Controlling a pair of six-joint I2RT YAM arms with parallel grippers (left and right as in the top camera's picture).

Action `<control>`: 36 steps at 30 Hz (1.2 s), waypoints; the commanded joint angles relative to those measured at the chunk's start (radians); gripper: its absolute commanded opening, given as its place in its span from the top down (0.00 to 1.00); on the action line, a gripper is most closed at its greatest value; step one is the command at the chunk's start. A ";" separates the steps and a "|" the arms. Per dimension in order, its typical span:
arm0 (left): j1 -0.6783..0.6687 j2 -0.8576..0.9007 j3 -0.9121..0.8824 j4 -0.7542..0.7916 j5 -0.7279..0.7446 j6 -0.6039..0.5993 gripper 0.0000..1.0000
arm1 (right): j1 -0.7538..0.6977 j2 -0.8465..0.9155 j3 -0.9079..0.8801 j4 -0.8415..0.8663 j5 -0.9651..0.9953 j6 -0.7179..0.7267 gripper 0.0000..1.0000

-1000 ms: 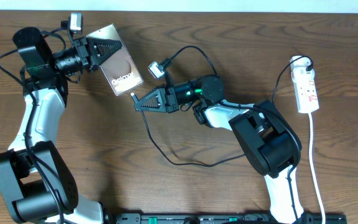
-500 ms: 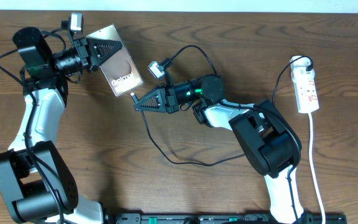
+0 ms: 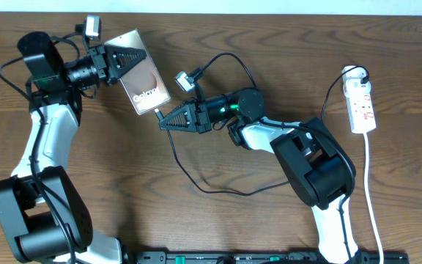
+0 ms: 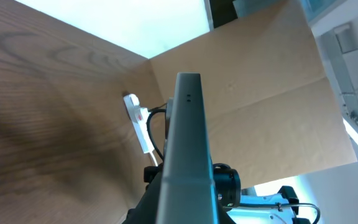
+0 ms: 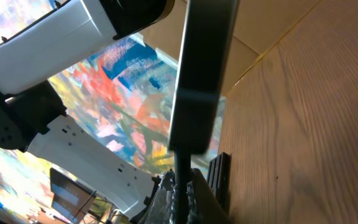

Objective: Plug charger to phone and switch on socket
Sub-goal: 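Push the connector into the phone's port with the right gripper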

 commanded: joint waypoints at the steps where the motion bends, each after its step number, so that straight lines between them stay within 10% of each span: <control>1: -0.007 -0.019 0.011 0.009 0.030 0.033 0.93 | -0.003 -0.006 0.024 0.040 0.002 -0.015 0.99; 36: -0.008 -0.019 0.011 -0.002 0.002 -0.030 0.93 | -0.016 -0.006 0.025 0.040 0.003 -0.015 0.99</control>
